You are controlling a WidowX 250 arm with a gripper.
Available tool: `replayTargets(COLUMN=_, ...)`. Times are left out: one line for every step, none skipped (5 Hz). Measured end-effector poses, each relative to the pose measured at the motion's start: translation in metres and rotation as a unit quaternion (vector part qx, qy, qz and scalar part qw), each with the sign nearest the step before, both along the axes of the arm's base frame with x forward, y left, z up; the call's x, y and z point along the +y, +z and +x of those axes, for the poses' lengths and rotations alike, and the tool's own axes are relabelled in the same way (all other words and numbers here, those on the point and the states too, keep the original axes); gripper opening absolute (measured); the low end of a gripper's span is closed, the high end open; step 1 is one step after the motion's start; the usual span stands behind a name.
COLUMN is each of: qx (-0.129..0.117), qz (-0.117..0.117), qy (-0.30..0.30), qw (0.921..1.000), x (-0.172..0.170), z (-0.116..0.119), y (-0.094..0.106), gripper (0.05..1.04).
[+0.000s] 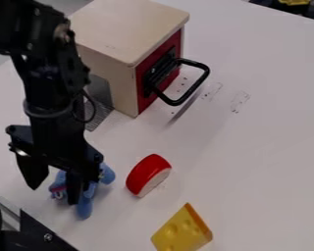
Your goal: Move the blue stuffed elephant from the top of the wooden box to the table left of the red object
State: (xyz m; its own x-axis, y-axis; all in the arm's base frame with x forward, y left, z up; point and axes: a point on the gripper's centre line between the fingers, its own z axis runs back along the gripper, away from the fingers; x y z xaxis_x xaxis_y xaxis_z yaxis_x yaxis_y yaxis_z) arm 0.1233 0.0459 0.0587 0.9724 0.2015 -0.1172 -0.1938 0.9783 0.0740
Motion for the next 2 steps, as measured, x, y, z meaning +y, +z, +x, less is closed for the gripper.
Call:
replayTargets(qx=-0.032, qz=0.010, qy=0.005, qw=0.9994, x=0.000, z=-0.003, y=0.028, gripper=1.001)
replayTargets(qx=-0.041, qz=0.000, qy=0.006, qw=0.9991, x=-0.002, z=-0.001, y=0.044, gripper=1.001)
